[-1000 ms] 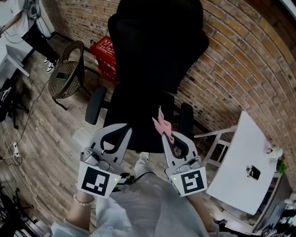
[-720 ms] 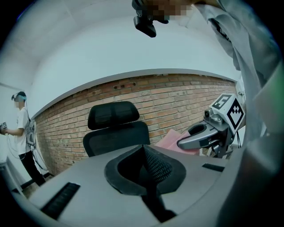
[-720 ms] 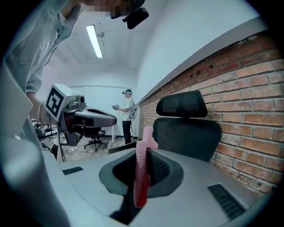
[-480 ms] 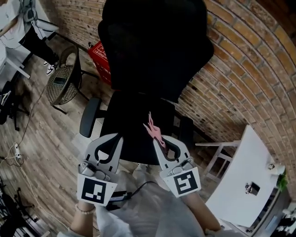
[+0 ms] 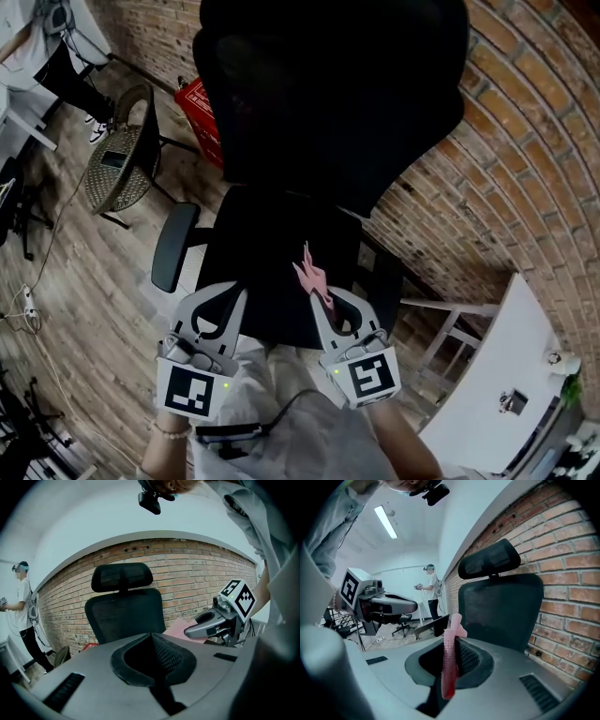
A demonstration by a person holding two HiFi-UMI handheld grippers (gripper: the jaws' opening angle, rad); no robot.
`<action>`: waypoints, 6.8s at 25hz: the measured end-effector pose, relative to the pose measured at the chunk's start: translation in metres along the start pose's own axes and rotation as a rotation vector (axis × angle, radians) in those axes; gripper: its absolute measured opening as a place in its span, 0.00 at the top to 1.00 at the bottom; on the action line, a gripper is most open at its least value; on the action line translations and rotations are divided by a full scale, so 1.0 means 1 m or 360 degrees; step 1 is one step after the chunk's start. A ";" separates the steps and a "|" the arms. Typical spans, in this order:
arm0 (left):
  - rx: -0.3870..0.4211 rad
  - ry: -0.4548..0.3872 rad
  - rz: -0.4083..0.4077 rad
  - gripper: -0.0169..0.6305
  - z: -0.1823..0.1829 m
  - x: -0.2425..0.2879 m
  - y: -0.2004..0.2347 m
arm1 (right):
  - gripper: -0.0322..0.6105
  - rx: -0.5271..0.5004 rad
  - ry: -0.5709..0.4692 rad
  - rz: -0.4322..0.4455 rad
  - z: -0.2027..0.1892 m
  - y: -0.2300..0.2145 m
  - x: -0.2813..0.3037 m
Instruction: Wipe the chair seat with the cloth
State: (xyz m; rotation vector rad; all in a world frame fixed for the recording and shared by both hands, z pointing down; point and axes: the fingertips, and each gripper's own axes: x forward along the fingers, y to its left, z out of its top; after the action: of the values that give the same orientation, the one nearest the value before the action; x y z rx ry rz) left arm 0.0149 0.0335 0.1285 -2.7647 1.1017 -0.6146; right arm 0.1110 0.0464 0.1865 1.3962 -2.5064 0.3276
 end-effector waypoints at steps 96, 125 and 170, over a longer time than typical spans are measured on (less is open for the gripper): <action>-0.0378 0.0310 -0.0180 0.95 -0.368 0.190 0.070 | 0.86 0.0254 0.0640 -0.0224 -0.288 -0.092 0.387; -0.0347 0.0318 -0.0286 0.95 -0.356 0.172 0.026 | 0.87 0.0267 0.0669 -0.0219 -0.309 -0.070 0.329; -0.0308 0.0294 -0.0382 0.95 -0.355 0.163 0.007 | 0.86 0.0425 0.0705 -0.0490 -0.324 -0.053 0.263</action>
State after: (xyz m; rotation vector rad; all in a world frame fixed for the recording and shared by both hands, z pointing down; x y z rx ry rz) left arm -0.0256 -0.0636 0.5048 -3.0894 0.9100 -0.8482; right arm 0.0580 -0.0881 0.5817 1.5712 -1.9126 0.8283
